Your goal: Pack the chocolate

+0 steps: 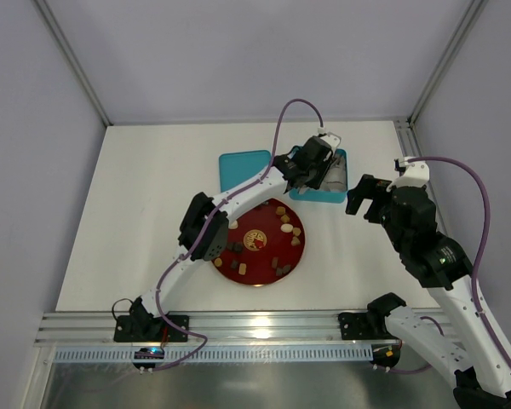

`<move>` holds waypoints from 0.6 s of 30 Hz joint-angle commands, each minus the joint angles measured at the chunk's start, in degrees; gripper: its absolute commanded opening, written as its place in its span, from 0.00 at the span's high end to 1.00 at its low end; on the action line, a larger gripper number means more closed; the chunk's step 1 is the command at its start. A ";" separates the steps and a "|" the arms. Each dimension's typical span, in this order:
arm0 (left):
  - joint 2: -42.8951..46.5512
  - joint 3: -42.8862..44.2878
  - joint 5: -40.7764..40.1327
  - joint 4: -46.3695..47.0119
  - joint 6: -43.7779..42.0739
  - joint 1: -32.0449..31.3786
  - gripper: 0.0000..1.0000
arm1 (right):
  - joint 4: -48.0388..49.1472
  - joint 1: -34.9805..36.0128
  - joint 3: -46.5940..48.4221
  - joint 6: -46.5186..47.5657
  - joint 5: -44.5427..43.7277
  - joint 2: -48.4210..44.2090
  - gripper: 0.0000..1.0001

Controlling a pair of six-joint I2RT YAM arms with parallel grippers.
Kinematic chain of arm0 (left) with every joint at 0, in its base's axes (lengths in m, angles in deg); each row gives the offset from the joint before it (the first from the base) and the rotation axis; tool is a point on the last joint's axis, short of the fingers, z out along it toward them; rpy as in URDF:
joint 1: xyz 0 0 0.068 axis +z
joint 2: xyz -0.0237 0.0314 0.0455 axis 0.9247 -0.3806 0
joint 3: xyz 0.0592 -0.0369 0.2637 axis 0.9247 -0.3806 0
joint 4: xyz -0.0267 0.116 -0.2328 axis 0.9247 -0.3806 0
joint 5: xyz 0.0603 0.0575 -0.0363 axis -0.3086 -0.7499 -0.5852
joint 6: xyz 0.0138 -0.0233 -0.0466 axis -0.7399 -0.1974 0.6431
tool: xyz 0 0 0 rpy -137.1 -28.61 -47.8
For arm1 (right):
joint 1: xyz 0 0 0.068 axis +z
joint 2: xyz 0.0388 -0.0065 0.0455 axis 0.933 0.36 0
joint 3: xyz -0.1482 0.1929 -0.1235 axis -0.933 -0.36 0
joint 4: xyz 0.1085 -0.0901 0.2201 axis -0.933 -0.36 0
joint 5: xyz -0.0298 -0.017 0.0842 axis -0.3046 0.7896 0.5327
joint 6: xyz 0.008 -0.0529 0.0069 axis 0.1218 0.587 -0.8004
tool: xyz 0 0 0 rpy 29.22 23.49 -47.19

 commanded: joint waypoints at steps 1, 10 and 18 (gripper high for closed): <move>5.03 0.02 -0.26 2.77 -0.21 0.23 0.66 | 0.95 -0.17 0.84 0.21 -0.02 0.14 0.00; 10.39 -2.61 0.80 2.68 2.33 0.23 0.66 | 1.74 -0.17 0.40 0.12 0.25 0.40 0.00; 22.94 -15.61 0.27 2.16 6.11 0.23 0.67 | 2.44 -0.17 -0.30 0.12 0.77 0.75 0.00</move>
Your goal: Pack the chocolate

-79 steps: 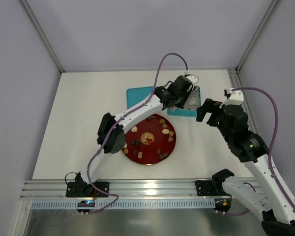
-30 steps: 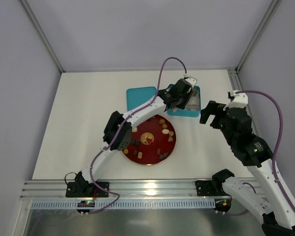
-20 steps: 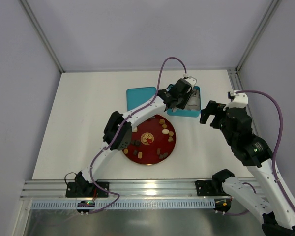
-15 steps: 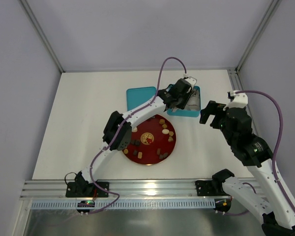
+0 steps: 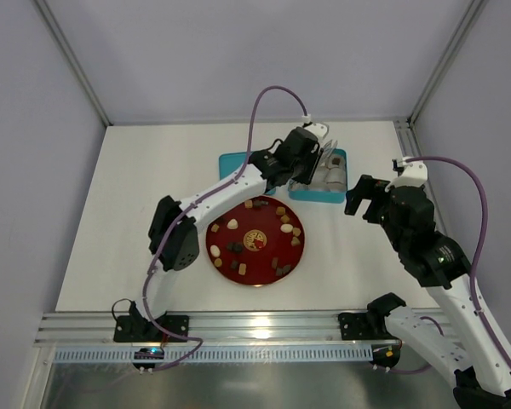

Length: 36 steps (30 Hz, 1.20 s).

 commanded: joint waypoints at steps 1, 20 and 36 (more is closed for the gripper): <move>9.18 -7.08 -0.32 1.24 2.68 0.23 0.68 | 2.37 -0.17 -0.37 0.15 0.42 0.62 0.00; 43.11 -37.34 1.09 -21.34 4.97 0.14 0.67 | 5.63 -0.17 -3.44 -0.73 3.41 4.31 0.00; 54.64 -51.68 8.12 -26.80 5.32 -0.47 0.60 | 6.77 -0.17 -7.31 -1.08 3.33 5.37 0.00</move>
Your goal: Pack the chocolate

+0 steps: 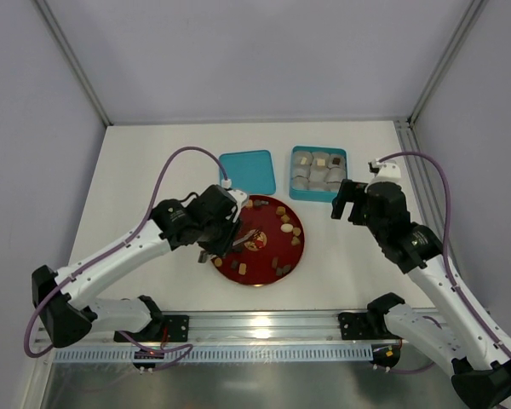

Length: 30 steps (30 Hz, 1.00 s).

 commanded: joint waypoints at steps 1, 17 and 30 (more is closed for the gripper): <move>1.07 -0.56 2.41 0.41 -0.32 -0.91 0.60 | 2.14 -0.17 -0.60 -0.32 -0.26 -0.25 0.00; -3.86 -0.29 0.21 2.69 -1.46 -2.50 0.60 | 2.05 -0.17 -0.78 -0.14 -0.52 -0.69 0.00; -6.05 -0.29 0.48 3.84 -2.69 -2.50 0.60 | 1.52 -0.17 -1.13 -0.32 -1.05 -1.48 0.00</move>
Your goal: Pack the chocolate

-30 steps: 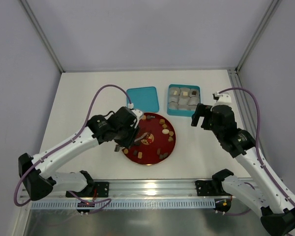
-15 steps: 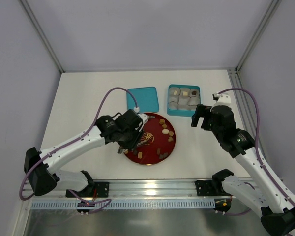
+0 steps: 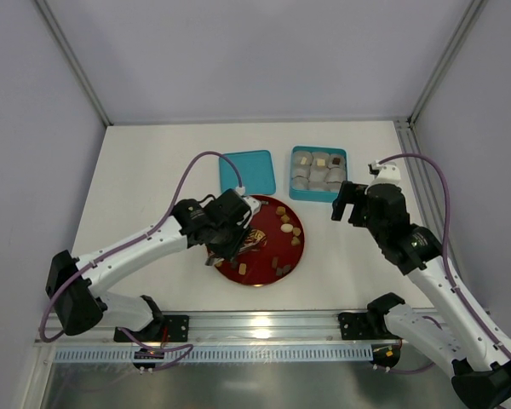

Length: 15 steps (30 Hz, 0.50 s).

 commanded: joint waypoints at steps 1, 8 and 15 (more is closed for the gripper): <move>-0.24 0.41 -0.24 2.50 -1.18 -0.24 0.60 | 1.48 -0.17 -0.32 -0.19 -0.88 -1.20 0.00; -0.77 0.58 1.16 3.12 -0.83 -0.24 0.60 | 1.30 -0.17 -0.32 -0.19 -1.05 -1.37 0.00; -1.12 0.93 1.34 2.60 -0.75 -0.24 0.61 | 1.13 -0.17 -0.32 -0.10 -1.40 -1.72 0.00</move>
